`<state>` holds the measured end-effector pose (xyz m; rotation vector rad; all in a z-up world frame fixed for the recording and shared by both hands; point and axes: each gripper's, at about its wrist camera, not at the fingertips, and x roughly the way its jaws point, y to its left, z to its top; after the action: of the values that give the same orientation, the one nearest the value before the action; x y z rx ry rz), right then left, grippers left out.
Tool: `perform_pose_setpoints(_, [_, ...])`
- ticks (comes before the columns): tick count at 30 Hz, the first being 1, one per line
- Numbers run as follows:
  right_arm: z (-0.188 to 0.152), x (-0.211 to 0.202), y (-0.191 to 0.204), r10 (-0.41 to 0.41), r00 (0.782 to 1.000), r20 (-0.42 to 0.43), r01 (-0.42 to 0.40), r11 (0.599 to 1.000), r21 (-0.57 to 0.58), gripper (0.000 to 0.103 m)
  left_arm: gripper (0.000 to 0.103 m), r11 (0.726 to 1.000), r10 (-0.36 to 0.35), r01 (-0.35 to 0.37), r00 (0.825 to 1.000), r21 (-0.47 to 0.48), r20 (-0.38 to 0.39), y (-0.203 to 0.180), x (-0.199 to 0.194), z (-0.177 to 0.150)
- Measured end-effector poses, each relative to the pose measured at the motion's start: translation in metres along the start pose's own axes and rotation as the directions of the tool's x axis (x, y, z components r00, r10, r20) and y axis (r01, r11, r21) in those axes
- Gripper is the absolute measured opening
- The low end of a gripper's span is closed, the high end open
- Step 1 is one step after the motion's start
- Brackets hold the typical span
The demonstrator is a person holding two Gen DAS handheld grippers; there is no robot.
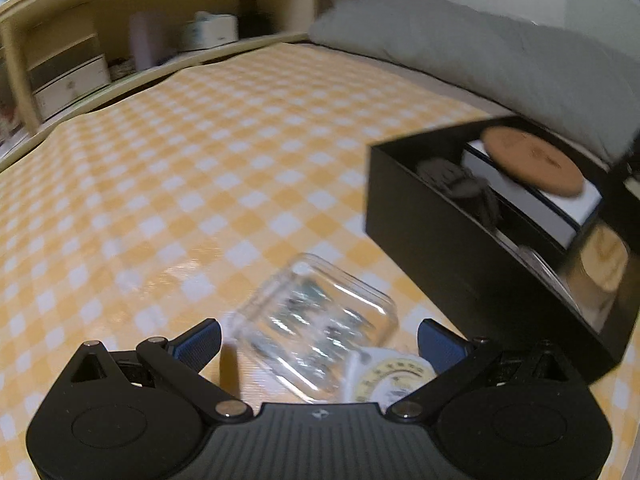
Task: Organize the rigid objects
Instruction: 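Move the left tool toward the clear case of screws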
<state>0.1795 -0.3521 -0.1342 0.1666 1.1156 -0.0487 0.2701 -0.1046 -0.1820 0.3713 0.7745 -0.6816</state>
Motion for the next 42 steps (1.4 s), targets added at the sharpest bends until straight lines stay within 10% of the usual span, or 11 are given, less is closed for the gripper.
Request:
perform_pose_setpoints(4, [0.000, 0.000, -0.001, 0.003, 1.000, 0.001, -0.003, 1.000, -0.002, 0.010, 0.103, 0.999, 0.011, -0.011, 1.000, 0.053, -0.004, -0.008, 0.001, -0.002])
perform_pose_setpoints(24, [0.000, -0.001, 0.001, 0.005, 1.000, 0.003, -0.005, 1.000, -0.009, 0.011, 0.103, 0.935, 0.240, -0.245, 0.970, -0.256, -0.051, 0.057, -0.008, -0.012])
perform_pose_setpoints(32, [0.000, -0.001, 0.001, 0.006, 1.000, 0.003, -0.006, 1.000, -0.012, 0.011, 0.103, 0.809, 0.187, -0.196, 0.980, -0.554, -0.072, 0.057, -0.006, 0.008])
perform_pose_setpoints(38, [0.000, -0.001, 0.004, 0.001, 1.000, 0.003, -0.001, 1.000, -0.024, 0.011, 0.103, 0.722, 0.286, -0.290, 0.952, -0.628, -0.110, 0.053, 0.012, 0.020])
perform_pose_setpoints(42, [0.000, -0.001, 0.004, -0.002, 1.000, 0.003, 0.002, 1.000, -0.027, 0.011, 0.103, 0.771, 0.359, -0.376, 0.923, -0.513, -0.137, 0.037, 0.023, 0.024])
